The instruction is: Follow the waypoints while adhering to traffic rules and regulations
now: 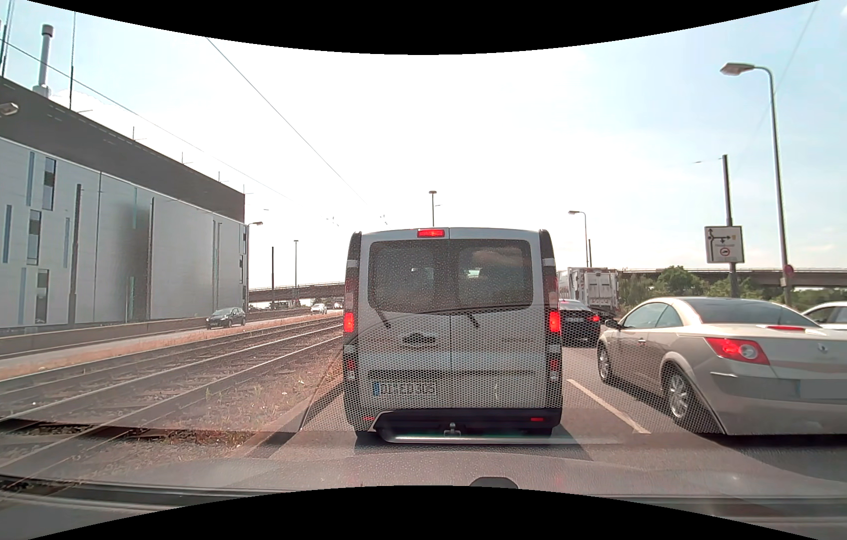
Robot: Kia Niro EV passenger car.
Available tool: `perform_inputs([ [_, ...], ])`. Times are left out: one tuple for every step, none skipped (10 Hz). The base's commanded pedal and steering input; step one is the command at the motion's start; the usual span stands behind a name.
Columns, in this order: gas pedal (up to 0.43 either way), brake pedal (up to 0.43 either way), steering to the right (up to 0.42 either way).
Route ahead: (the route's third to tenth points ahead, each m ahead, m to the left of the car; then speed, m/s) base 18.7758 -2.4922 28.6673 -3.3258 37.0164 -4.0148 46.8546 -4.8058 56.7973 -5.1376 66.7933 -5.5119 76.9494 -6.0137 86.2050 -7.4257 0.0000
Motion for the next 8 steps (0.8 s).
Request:
perform_inputs([
  [0.000, 0.299, -0.014],
  [0.000, 0.299, -0.014],
  [0.000, 0.299, -0.014],
  [0.000, 0.299, -0.014],
  [0.000, 0.299, -0.014],
  [0.000, 0.299, -0.014],
  [0.000, 0.299, -0.014],
  [0.000, 0.299, -0.014],
])
